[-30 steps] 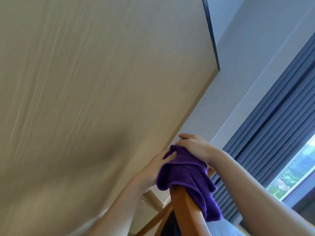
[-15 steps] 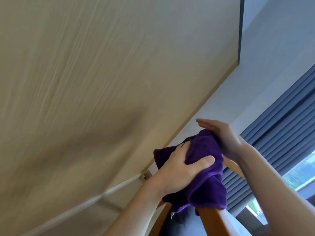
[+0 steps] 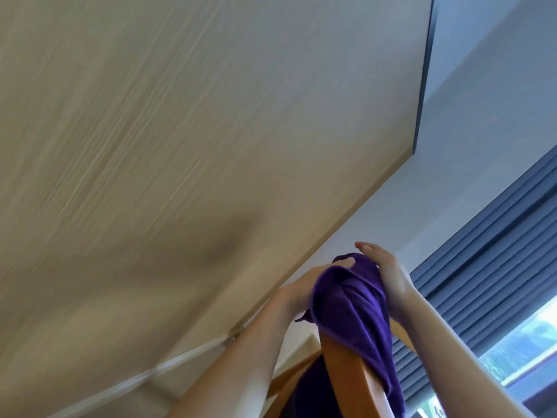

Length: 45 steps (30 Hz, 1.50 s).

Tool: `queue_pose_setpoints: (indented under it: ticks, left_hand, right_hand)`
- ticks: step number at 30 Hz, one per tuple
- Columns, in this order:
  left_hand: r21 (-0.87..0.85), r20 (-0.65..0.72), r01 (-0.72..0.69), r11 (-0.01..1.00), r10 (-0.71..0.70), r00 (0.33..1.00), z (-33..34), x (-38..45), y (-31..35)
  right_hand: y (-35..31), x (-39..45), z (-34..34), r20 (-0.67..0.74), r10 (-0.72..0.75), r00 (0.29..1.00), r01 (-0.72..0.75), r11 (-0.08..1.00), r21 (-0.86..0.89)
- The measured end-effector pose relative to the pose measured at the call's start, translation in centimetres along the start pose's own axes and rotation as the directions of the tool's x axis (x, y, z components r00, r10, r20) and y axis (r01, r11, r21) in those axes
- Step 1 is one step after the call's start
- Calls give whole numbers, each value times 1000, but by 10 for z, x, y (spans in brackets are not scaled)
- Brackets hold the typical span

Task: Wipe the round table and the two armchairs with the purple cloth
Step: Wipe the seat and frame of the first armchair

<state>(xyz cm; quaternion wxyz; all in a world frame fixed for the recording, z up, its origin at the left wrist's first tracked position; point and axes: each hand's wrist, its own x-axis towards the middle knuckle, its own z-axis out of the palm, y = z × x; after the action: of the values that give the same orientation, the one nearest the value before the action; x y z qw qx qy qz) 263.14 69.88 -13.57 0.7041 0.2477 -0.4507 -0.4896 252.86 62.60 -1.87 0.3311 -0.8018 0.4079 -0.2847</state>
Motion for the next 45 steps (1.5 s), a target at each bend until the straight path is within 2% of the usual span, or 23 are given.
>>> queue_pose_setpoints:
  ticks: [3, 7, 9, 13, 16, 19, 23, 26, 28, 30, 32, 36, 40, 42, 45]
  left_hand:
    - [95, -146, 5, 995, 9, 989, 5, -10, 2]
    - [241, -145, -82, 967, 119, 982, 18, -37, -2]
    - [299, -116, -110, 948, 151, 982, 20, -35, 2]
    - [275, -58, -42, 961, 60, 996, 5, 5, 18]
    - [345, -19, -26, 938, 34, 999, -4, 40, 18]
    - [249, -64, 11, 968, 6, 998, 1, 47, 14]
    - [219, -124, 49, 975, -22, 992, 7, 19, 9]
    - [176, -140, 10, 984, 15, 990, 27, -16, 12]
    - [239, -209, -42, 970, 93, 973, 44, -41, 12]
    - [412, -273, -71, 909, 198, 941, 62, -65, 8]
    - [516, -321, -64, 854, 261, 910, 77, -88, 5]
    - [530, -368, -13, 848, 244, 897, 102, -121, 6]
    - [588, -426, 97, 803, 206, 881, 122, -134, 4]
    - [640, -384, 96, 762, 209, 900, 125, -134, 0]
    - [575, -402, 28, 817, 253, 880, 116, -131, 3]
  right_hand:
    - [-3, 2, 4, 34, -24, 999, 26, 998, -50]
    - [-1, 2, 4, 115, -18, 993, 25, 998, -56]
    - [-1, 1, 1, 151, 29, 988, -36, 998, 43]
    - [0, -2, -2, 146, 49, 988, -83, 969, 235]
    - [4, 0, -3, 159, 64, 985, -95, 976, 195]
    - [3, 4, -6, 126, 72, 989, -91, 985, 147]
    - [3, 8, 0, 106, 78, 991, -86, 994, 70]
    - [6, 9, 1, 147, 57, 987, -74, 991, 115]
    - [8, 9, -2, 180, 49, 982, -71, 991, 117]
    - [8, 12, -4, 198, 45, 979, -73, 988, 133]
    - [7, 16, -7, 223, 46, 974, -75, 989, 126]
    - [4, 21, -13, 255, 36, 966, -67, 992, 112]
    - [3, 23, -17, 272, 28, 962, -48, 997, 68]
    - [5, 22, -15, 274, 17, 961, -25, 999, 26]
    - [10, 19, -13, 268, -8, 963, -1, 999, 34]
